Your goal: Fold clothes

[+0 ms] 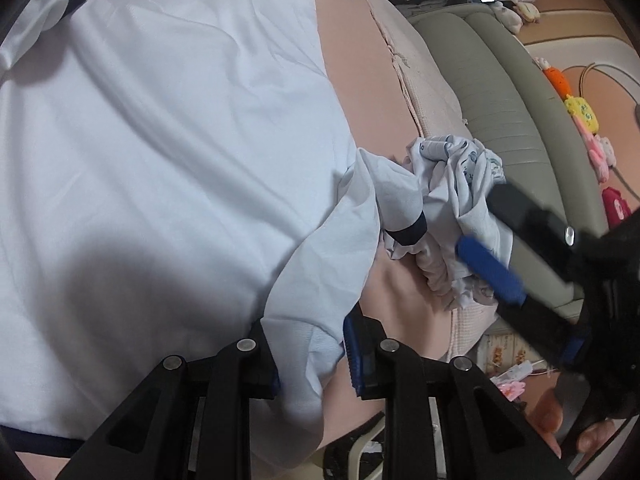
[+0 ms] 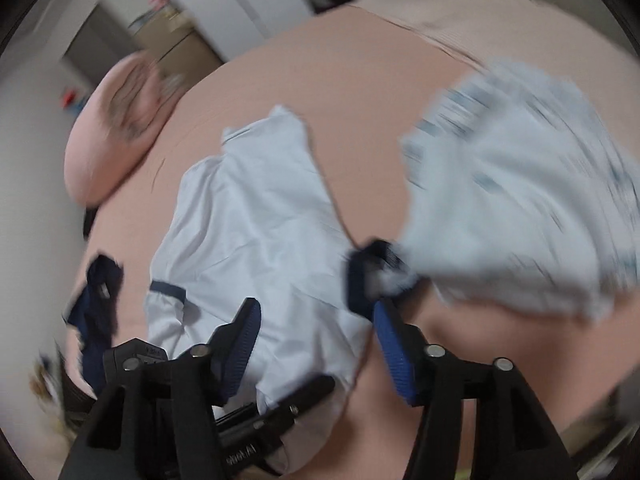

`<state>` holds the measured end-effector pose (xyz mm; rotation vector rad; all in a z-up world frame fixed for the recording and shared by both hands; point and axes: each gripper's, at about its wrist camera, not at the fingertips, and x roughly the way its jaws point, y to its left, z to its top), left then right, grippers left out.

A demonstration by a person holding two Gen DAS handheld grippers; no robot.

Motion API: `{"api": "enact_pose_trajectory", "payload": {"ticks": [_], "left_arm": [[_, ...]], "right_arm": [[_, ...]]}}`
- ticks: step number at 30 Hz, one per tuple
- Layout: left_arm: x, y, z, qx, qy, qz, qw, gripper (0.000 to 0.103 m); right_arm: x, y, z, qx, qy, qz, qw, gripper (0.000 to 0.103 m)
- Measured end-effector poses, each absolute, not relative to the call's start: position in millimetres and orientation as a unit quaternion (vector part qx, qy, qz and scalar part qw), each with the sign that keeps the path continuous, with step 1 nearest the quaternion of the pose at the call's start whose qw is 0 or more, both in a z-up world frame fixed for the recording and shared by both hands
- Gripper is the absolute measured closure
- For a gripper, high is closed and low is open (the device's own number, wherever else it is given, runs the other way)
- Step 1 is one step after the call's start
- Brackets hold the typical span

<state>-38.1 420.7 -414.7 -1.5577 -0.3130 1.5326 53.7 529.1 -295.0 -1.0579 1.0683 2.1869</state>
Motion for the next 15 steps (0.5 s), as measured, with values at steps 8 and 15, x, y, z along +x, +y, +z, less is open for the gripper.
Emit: {"api": "enact_pose_trajectory", "payload": {"ticks": [8, 15], "left_arm": [[-35.5, 431.8, -409.9, -0.593, -0.046, 0.66, 0.459, 0.081], [-41.8, 428.5, -414.9, -0.599, -0.061, 0.651, 0.462, 0.081]], "right_arm": [[75.2, 540.7, -330.0, -0.347, 0.543, 0.74, 0.193, 0.044], [20.9, 545.4, -331.5, -0.406, 0.513, 0.722, 0.225, 0.044]]}}
